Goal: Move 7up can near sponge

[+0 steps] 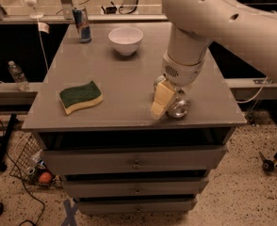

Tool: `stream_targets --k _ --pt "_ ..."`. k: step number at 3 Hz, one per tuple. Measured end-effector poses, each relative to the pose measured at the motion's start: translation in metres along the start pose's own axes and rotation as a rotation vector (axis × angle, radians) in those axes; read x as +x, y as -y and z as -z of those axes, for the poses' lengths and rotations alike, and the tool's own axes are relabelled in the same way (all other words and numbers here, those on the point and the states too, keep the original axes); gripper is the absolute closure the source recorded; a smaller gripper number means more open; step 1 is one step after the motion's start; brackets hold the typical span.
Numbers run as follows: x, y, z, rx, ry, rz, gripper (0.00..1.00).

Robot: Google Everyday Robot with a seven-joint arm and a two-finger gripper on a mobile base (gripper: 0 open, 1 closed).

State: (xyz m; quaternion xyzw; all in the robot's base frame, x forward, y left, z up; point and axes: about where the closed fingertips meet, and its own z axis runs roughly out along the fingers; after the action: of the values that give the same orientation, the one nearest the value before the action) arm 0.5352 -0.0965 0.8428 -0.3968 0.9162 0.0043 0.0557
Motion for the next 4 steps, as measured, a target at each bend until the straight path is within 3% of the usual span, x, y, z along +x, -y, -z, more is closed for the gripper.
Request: stream_targets --k 2,3,4 --pt "-0.018 0.004 -0.009 -0.016 0.041 0.029 0.64" --pt "-0.044 0.005 0.007 0.014 0.128 0.139 0.87" --pt "-0.065 0.005 0.030 0.051 0.218 0.317 1.00"
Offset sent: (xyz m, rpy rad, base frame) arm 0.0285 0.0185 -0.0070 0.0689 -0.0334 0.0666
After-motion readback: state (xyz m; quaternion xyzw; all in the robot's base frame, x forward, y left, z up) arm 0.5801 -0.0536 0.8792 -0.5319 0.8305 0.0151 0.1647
